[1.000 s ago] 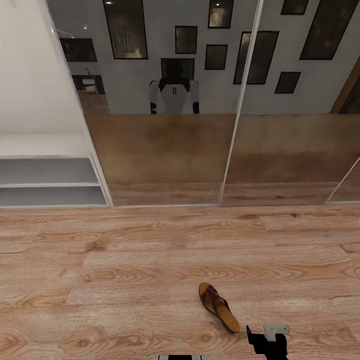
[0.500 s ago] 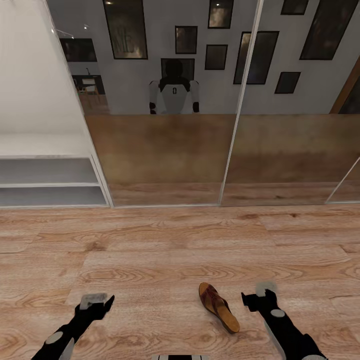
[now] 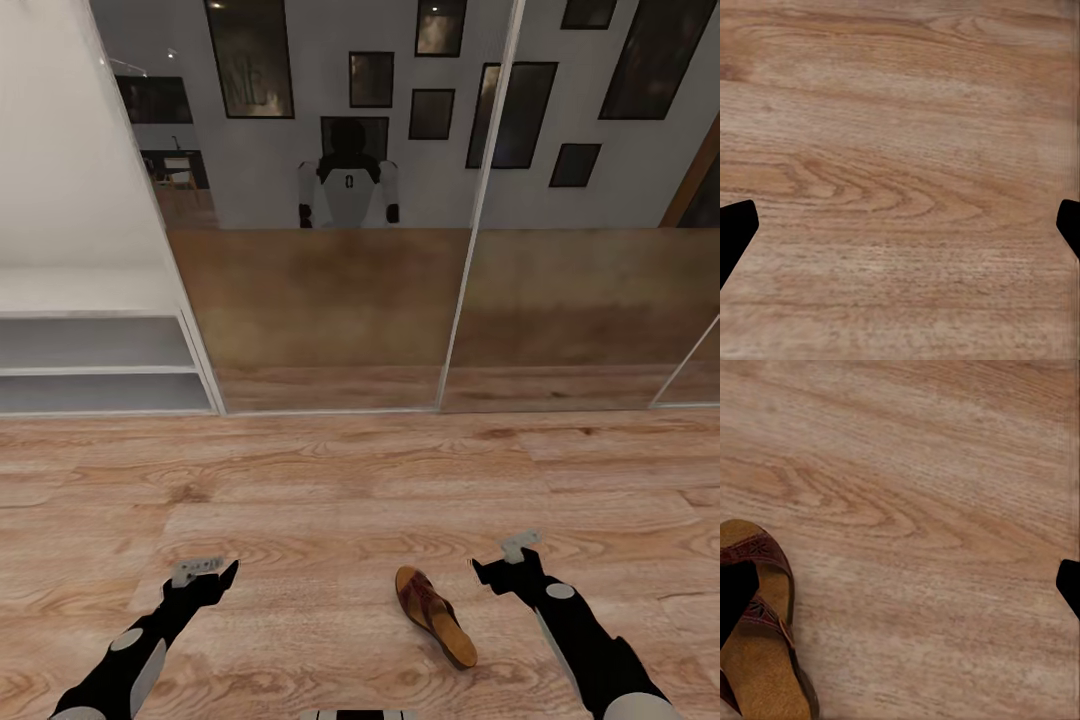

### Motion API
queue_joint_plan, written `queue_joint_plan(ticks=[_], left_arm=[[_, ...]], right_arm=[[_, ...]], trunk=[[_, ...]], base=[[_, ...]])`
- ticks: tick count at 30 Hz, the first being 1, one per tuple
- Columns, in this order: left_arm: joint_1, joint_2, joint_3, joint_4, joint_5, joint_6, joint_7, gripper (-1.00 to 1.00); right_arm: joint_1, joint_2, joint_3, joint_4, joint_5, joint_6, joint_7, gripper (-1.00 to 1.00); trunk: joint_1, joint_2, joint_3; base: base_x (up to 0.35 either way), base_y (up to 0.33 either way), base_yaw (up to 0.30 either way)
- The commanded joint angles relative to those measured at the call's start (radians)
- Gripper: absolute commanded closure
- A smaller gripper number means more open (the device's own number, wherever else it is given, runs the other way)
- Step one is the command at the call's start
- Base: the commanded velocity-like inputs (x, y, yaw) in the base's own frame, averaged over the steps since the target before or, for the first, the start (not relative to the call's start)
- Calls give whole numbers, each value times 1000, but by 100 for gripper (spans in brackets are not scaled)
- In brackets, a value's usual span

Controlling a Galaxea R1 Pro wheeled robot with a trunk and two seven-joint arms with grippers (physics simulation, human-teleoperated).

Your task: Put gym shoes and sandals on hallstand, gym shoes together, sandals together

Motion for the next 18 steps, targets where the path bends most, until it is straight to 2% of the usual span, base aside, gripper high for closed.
queue_joint_plan(ticks=[1,10,15,18], left_arm=[[0,-2,8,1,-2,-4,-9,-100],[1,0,9,-13,-2,-10,-9,-100],[1,-1,10,-17,-2,-10,-9,-100],[5,-1,14,-36,-2,-10,-8,-100]], right_arm=[[0,-4,-4,-1,10,4,8,-100],[1,-12,-3,2,11,4,8,-100],[0,-12,-2,11,11,4,8,-100],[0,-11,-1,23,11,4,8,-100]], trunk=[[0,0,-1],[0,0,-1],[0,0,-1],[0,0,-1]], base=[[99,-175,0],[59,-239,12],[-17,-269,194],[-156,-250,267]])
